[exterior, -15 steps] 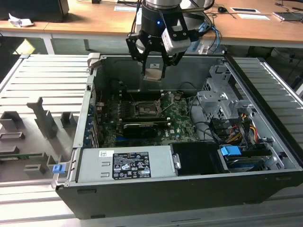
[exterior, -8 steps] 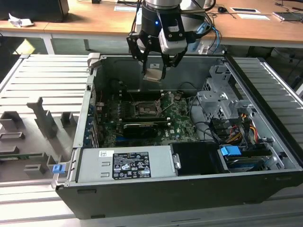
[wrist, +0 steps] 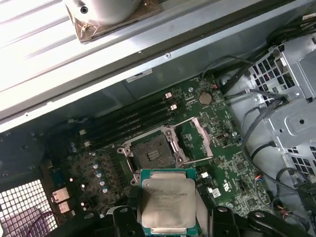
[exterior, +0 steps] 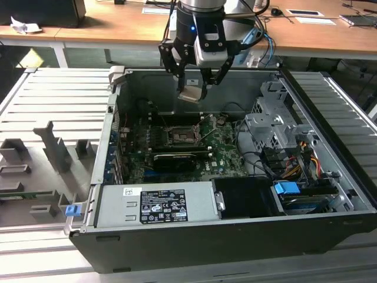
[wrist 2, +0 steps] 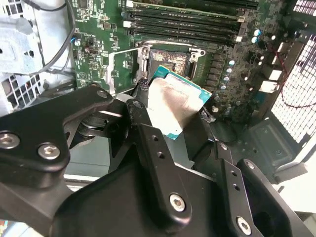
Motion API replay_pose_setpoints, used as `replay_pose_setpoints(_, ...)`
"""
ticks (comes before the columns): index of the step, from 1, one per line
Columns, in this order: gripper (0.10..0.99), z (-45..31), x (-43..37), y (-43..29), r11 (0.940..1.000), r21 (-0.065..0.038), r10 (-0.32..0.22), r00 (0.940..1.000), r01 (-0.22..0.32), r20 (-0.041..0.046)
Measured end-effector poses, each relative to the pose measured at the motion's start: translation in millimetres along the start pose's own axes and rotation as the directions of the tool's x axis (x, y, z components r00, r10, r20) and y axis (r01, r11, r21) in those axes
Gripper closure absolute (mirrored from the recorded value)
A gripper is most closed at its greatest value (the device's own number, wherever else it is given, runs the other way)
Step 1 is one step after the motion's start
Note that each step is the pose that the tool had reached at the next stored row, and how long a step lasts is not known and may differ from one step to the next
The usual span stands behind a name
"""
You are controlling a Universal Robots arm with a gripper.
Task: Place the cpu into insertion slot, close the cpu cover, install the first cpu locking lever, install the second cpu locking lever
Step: 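Place the cpu into insertion slot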
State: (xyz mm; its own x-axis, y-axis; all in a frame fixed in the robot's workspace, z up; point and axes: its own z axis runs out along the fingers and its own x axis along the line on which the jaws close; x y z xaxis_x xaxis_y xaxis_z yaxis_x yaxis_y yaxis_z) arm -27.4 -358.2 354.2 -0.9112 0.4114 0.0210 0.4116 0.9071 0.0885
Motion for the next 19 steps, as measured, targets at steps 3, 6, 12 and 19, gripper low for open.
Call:
replay_pose_setpoints(3,0.561,0.5,0.0,0.0,0.9994,-0.001,0.036,0.9994,-0.036,0.0031)
replay_pose_setpoints(6,0.561,0.8,2.0,-1.0,0.998,-0.002,0.063,0.998,-0.063,0.0056)
replay_pose_setpoints(12,0.561,1.6,6.1,-2.9,0.9977,-0.002,0.068,0.9977,-0.068,0.0059)
replay_pose_setpoints(19,0.561,3.0,6.1,-3.1,0.9968,-0.002,0.08,0.9968,-0.08,0.007)
